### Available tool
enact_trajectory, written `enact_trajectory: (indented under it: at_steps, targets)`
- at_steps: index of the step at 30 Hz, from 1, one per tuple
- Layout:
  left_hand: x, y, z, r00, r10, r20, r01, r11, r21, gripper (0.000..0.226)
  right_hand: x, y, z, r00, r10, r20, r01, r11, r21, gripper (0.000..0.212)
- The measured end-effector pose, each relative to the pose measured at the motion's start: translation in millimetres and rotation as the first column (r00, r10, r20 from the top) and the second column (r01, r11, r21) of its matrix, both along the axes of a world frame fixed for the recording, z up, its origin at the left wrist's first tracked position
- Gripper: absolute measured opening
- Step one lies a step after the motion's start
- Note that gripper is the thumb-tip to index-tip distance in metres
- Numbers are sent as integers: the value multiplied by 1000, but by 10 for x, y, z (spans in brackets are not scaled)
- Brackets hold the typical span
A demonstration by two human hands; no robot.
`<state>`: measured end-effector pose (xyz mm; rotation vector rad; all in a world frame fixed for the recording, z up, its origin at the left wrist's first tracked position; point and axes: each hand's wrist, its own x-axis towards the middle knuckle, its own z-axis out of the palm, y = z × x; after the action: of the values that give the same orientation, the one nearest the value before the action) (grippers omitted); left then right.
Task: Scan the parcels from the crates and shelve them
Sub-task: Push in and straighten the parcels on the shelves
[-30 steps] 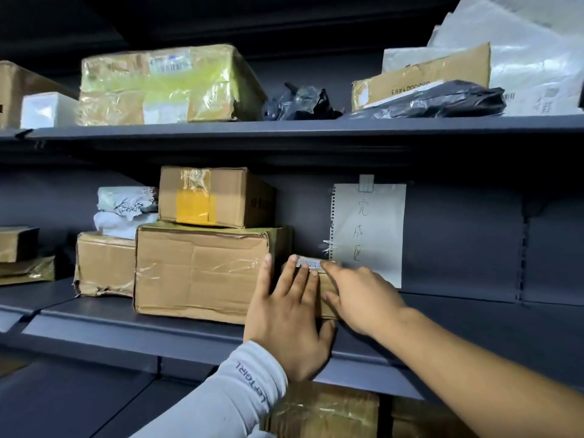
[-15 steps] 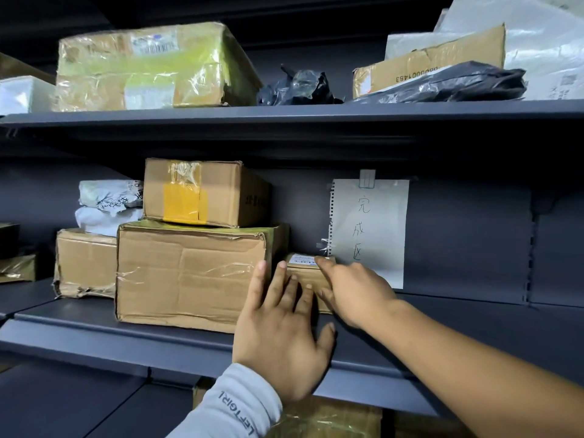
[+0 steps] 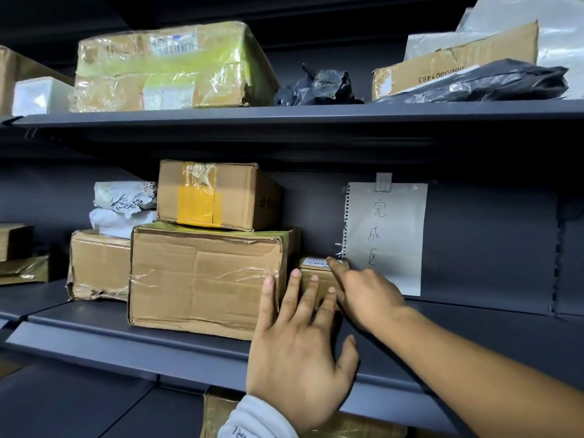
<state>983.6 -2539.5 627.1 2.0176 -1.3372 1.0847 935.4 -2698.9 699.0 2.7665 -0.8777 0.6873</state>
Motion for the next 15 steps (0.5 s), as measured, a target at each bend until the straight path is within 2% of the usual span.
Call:
enact_trajectory:
  at_steps: [8, 13, 15]
  targets:
    - [6, -5, -27, 999, 27, 25, -26, 999, -22, 73, 19, 25, -48, 997, -67, -27, 67, 998, -14, 63]
    - [15, 2, -22, 1000, 20, 2, -20, 1000, -22, 78, -92, 80, -32, 991, -97, -94, 98, 995, 4, 82]
    - [1, 22, -17, 1000, 20, -3, -20, 999, -32, 78, -202, 160, -45, 990, -106, -92, 105, 994, -15, 82]
